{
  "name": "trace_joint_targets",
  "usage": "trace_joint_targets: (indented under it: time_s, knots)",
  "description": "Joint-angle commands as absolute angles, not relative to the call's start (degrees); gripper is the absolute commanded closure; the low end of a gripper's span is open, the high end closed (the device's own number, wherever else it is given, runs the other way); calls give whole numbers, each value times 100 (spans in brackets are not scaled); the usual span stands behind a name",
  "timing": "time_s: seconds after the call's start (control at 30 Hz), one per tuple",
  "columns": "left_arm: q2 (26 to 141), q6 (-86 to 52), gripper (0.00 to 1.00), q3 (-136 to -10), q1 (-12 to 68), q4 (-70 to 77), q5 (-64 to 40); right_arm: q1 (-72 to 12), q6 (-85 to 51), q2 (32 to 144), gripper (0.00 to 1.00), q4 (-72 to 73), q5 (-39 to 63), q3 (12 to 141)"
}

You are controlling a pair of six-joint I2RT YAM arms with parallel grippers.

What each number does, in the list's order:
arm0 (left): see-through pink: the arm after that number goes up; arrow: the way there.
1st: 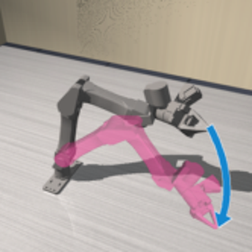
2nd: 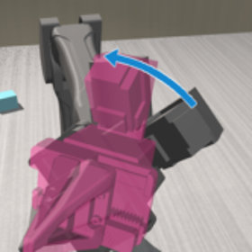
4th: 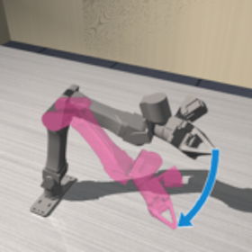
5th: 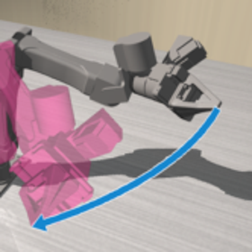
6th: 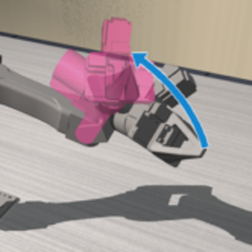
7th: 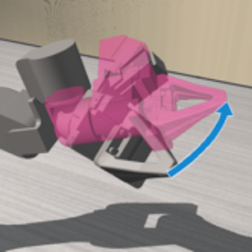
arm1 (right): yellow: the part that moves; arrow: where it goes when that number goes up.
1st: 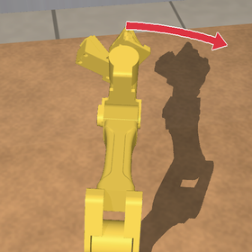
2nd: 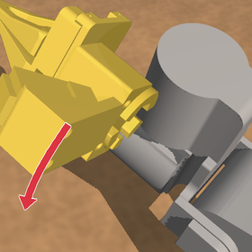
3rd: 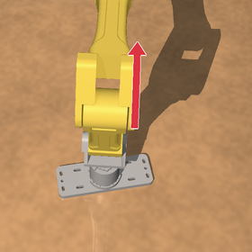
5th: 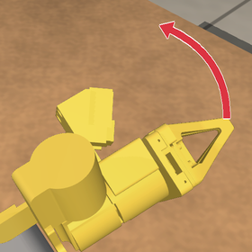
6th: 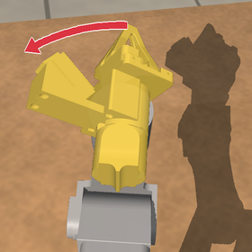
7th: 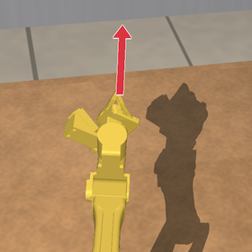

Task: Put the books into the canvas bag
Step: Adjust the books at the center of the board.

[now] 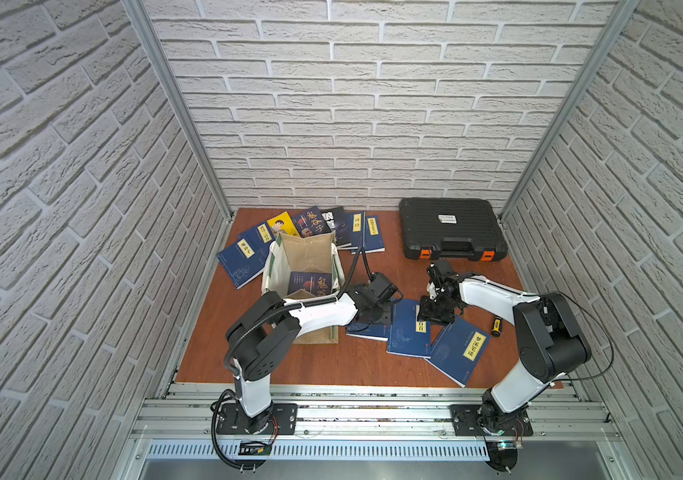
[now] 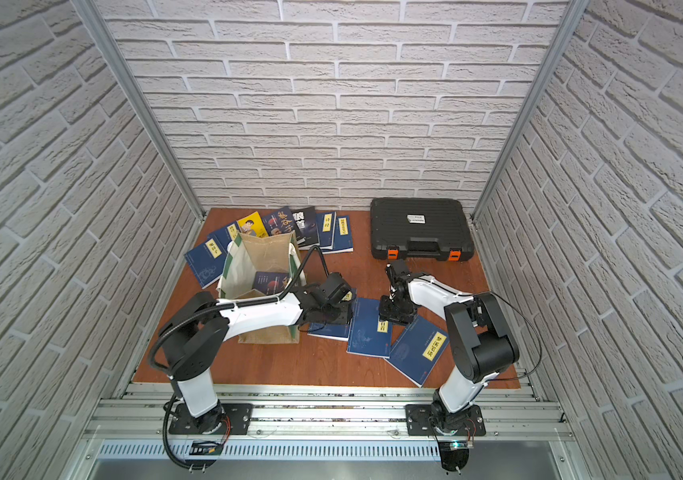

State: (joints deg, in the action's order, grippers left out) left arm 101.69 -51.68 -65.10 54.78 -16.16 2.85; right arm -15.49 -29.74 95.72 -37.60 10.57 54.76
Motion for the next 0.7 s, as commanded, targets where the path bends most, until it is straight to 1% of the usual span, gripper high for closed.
trace_joint_targets:
  time_s: [0.0, 0.07, 0.13, 0.3, 0.53, 0.67]
  knots:
    - [9908, -5448, 52, -6356, 5794, -1349, 451, -1613, -2886, 9524, 57, -3704, 1094, 5390]
    - [9973, -5655, 56, -6355, 6033, -1317, 431, -1618, -2841, 9461, 57, -3737, 1034, 5323]
    - [10105, -5933, 57, -6355, 6212, -1252, 367, -1618, -2806, 9399, 58, -3762, 1017, 5236]
    - [10387, -6648, 58, -6334, 6499, -1480, 488, -1611, -2777, 9248, 61, -3764, 946, 4991]
    - [10193, -7206, 49, -5897, 6497, -1652, 757, -1611, -2775, 9186, 63, -3776, 928, 4847]
    - [10280, -7303, 47, -5545, 6439, -895, 447, -1608, -2812, 9128, 63, -3770, 962, 4786]
